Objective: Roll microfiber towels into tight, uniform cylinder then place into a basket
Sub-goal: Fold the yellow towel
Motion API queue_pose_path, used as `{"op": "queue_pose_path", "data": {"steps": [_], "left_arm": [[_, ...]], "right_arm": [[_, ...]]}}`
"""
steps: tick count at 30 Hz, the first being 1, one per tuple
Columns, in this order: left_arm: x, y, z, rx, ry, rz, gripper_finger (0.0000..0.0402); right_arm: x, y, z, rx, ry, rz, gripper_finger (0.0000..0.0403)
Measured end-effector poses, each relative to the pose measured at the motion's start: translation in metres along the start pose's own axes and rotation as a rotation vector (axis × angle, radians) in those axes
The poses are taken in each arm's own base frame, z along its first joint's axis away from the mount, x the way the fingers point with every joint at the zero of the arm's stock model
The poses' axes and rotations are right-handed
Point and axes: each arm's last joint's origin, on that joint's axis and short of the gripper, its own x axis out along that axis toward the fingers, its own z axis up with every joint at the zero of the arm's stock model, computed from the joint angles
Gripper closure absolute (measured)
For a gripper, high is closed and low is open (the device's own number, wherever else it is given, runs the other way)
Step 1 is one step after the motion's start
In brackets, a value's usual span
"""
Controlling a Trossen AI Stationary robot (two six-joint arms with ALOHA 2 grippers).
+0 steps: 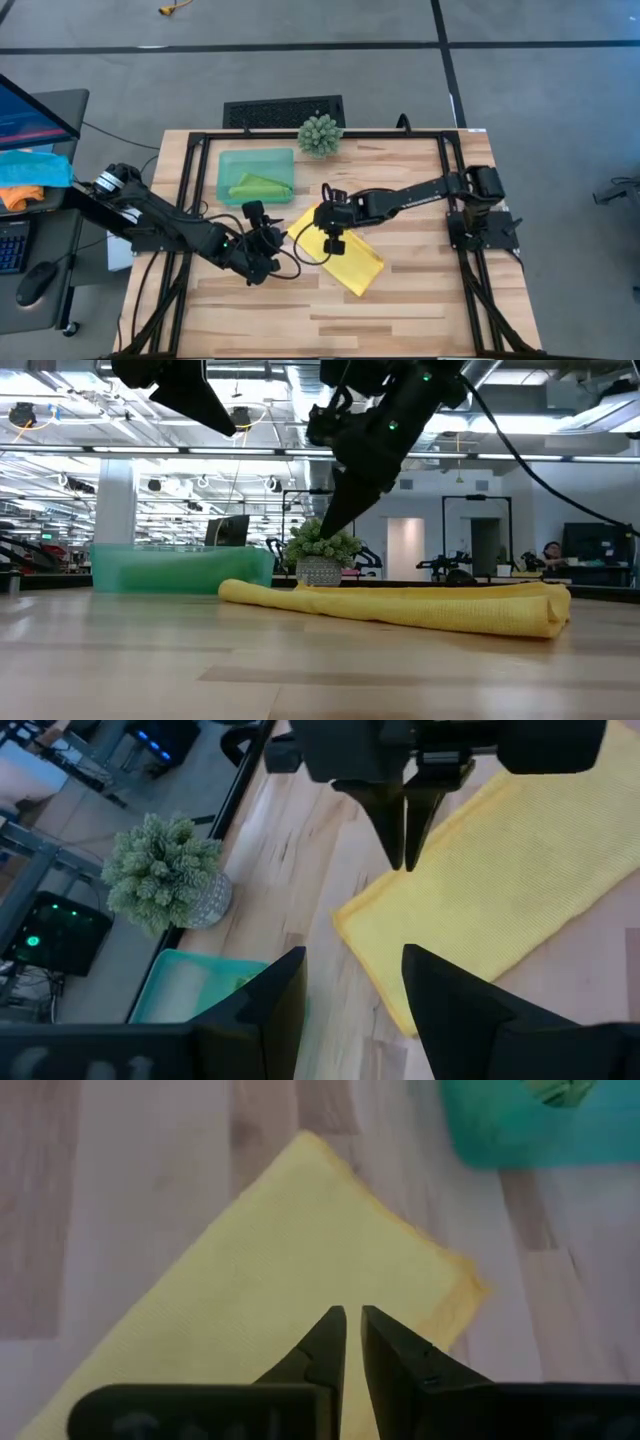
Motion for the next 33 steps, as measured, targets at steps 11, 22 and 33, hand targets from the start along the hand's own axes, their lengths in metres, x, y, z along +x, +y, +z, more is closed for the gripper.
{"op": "queue_pose_path", "data": {"steps": [11, 22, 33], "left_arm": [[0.000, 0.000, 0.000, -0.008, 0.000, -0.003, 0.0242], [0.000, -0.001, 0.000, -0.010, 0.001, -0.010, 0.0242], [0.000, -0.001, 0.000, -0.012, 0.001, -0.014, 0.0242]], "right_arm": [[0.048, -0.008, -0.010, 0.012, 0.037, 0.014, 0.0345], [0.058, -0.028, -0.029, 0.169, 0.201, -0.067, 0.0345], [0.044, -0.008, -0.053, 0.512, 0.436, -0.225, 0.0345]]}}
